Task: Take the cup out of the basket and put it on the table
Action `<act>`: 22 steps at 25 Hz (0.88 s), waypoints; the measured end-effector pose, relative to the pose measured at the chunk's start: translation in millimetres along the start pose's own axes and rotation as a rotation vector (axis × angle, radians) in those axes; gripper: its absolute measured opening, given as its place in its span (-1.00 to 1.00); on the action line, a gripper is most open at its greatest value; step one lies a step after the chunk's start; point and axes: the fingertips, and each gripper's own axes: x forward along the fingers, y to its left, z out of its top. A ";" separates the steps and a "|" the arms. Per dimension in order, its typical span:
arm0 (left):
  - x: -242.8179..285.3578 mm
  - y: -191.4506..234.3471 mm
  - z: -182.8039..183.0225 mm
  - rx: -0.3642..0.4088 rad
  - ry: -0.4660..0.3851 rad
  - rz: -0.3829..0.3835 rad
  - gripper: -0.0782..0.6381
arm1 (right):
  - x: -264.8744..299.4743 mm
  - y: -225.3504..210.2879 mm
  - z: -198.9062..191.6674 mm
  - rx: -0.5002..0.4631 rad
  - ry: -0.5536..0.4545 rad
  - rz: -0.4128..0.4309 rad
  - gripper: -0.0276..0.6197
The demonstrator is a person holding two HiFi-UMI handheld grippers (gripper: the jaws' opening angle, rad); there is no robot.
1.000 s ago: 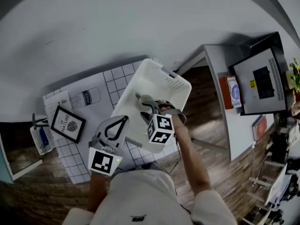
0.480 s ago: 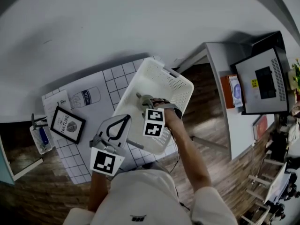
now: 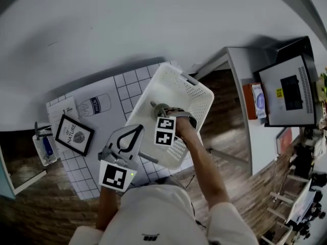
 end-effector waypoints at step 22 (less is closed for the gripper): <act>-6.3 -1.4 -1.6 -0.007 0.008 0.012 -0.77 | -0.6 10.3 2.5 -0.013 -0.016 0.052 -0.82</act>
